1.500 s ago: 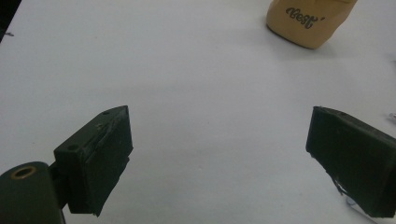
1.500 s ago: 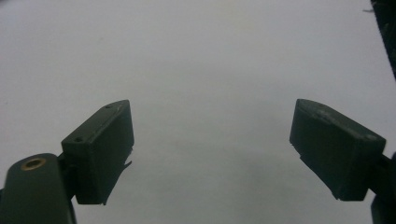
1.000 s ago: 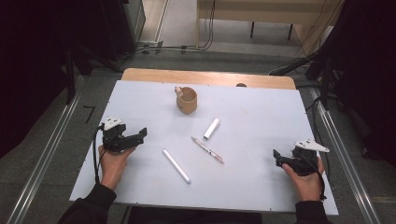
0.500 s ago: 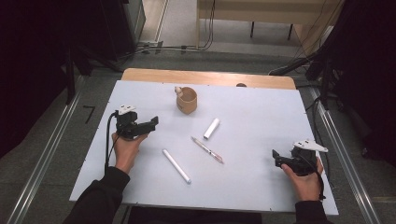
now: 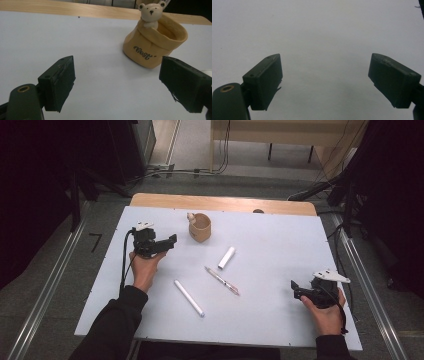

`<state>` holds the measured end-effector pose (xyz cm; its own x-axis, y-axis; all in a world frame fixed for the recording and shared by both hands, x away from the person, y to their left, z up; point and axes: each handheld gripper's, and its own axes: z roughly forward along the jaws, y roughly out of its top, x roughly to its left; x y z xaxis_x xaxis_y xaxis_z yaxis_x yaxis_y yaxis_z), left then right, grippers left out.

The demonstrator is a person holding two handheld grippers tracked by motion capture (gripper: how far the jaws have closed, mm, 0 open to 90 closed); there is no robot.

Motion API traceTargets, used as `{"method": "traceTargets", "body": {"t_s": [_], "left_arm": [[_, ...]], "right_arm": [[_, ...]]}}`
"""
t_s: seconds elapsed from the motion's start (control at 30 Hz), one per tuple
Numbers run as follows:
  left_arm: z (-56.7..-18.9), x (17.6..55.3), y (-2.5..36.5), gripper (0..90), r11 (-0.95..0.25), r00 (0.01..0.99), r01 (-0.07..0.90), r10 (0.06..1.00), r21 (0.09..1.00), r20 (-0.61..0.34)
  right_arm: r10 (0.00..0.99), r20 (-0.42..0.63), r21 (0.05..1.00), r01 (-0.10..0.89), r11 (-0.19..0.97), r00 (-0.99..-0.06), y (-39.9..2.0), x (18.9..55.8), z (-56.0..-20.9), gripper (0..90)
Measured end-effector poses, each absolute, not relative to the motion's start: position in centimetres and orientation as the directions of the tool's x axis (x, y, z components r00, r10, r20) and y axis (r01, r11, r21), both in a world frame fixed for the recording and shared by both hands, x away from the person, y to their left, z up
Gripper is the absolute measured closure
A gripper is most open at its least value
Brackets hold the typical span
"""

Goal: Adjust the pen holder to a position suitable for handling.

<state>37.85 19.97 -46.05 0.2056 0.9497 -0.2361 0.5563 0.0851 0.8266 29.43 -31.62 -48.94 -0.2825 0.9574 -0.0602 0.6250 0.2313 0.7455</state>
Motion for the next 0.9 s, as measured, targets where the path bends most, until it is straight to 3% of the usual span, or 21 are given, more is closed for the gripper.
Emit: {"method": "traceTargets", "body": {"t_s": [0.9], "left_arm": [[-44.6,42.8,16.3,22.8,0.034,0.286,0.555,0.931,0.831,-0.229]], "right_arm": [[0.958,-0.064,0.74,0.631,0.233,-0.278,-31.6,29.5,-49.1,11.0]]}}
